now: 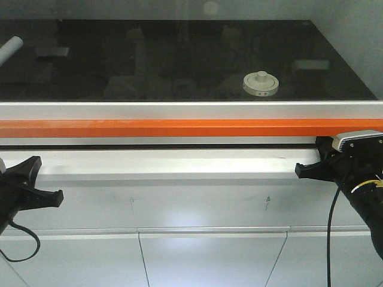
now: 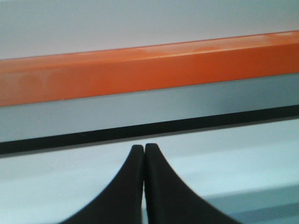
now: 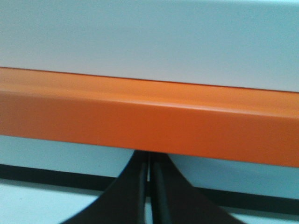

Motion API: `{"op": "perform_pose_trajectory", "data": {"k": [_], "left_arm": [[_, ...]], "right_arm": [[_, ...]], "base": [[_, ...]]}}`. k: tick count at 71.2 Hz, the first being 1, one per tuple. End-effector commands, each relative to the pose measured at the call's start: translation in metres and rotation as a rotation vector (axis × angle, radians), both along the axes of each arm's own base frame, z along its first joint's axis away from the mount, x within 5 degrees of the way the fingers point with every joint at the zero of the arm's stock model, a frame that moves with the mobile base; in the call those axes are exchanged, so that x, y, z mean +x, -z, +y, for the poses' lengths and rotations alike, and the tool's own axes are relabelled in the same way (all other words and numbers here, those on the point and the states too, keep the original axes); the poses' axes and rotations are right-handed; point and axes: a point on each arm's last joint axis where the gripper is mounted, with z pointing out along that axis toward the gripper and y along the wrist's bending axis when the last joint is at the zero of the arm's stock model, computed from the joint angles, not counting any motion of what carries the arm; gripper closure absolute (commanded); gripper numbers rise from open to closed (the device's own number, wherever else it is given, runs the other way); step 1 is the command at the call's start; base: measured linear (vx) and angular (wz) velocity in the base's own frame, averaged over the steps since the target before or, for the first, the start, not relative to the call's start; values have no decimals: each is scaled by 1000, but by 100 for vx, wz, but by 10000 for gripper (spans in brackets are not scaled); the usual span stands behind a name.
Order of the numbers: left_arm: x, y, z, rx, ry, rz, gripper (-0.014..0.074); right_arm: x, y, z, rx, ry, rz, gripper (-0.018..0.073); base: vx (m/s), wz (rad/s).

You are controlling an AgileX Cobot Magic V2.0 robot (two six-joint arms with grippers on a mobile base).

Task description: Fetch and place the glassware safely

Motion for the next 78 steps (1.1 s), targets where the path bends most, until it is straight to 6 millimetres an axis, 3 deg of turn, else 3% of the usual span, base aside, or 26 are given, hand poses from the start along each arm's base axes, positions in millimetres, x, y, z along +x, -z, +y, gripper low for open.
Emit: {"op": "perform_pose_trajectory", "data": {"k": [1, 41, 78], "left_arm": [[8, -12, 2, -27, -32, -148, 603], [54, -19, 1, -33, -44, -207, 603], [54, -28, 1, -39, -41, -301, 603]], "right_arm": [[6, -26, -2, 21, 4, -173, 560], [6, -26, -2, 25, 5, -171, 560], [5, -31, -1, 34, 2, -208, 560]], "base": [[0, 0], [0, 0], [0, 0]]}}
